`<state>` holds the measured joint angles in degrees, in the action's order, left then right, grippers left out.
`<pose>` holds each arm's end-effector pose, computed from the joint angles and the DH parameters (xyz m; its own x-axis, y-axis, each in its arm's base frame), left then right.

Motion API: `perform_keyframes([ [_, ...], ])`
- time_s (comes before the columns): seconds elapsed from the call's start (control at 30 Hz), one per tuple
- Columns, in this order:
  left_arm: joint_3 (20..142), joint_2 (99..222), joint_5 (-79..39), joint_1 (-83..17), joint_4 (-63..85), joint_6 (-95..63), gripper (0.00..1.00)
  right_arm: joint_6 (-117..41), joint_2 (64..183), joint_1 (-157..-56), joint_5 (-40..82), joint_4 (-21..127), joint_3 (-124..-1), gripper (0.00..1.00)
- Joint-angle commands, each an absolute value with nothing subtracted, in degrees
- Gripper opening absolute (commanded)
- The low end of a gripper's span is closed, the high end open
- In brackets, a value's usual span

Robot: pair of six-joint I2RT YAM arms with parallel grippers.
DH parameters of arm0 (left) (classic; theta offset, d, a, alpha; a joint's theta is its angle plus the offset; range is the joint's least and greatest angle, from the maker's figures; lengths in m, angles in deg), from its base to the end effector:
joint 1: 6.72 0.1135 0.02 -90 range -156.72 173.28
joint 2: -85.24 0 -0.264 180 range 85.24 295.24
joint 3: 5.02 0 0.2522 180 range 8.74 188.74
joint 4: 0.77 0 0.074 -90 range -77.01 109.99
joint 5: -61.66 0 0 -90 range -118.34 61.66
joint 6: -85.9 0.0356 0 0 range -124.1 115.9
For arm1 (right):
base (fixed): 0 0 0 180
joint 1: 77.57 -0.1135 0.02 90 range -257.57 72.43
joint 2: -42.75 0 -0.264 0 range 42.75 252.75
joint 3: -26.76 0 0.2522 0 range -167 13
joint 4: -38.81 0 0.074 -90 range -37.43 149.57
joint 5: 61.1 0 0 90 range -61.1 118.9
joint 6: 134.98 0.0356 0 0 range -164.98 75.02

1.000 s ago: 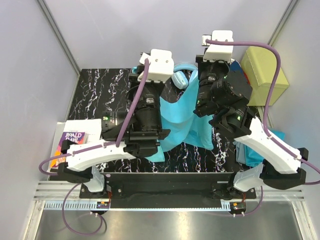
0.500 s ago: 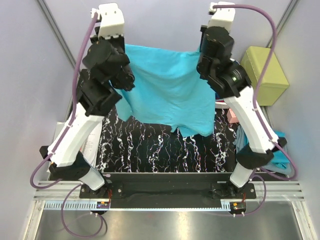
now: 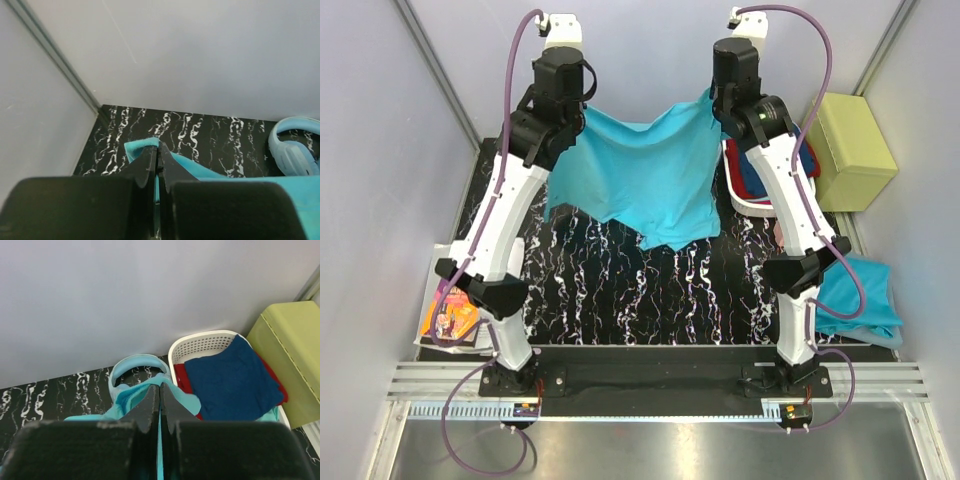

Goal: Fold and stack the t-shirts
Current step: Flatten out the tshirt

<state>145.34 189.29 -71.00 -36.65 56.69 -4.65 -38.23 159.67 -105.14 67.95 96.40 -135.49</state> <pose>0.3211 -0.1570 0.5326 -0.1656 0.0872 -0.9823 -0.2109 0.9699 0.1216 0.3793 0.1727 0.5067 -0.1650 0.0168 -0.9861 0.2071 0.9781 -0.0180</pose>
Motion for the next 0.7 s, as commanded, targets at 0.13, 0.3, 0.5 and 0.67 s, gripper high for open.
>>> perform_keyframes([
  [0.13, 149.7, 185.4, -63.3, -35.5, 53.7, -8.3, 0.00, -38.6, 153.9, -105.1, 66.2, 92.2, -138.3, 0.00],
  [0.3, 141.2, 185.2, -63.7, -34.9, 56.7, -10.5, 0.00, -34.2, 153.8, -105.1, 67.2, 97.7, -130.5, 0.00],
  [0.5, 125.9, 180.3, -63.2, -34.9, 56.3, -14.5, 0.00, -33.1, 145.7, -105.9, 68.2, 94.5, -112.0, 0.00],
  [0.67, 108.9, 170.9, -63.1, -37.6, 54.2, -20.5, 0.00, -28.6, 135.2, -106.9, 67.5, 89.5, -91.8, 0.00],
])
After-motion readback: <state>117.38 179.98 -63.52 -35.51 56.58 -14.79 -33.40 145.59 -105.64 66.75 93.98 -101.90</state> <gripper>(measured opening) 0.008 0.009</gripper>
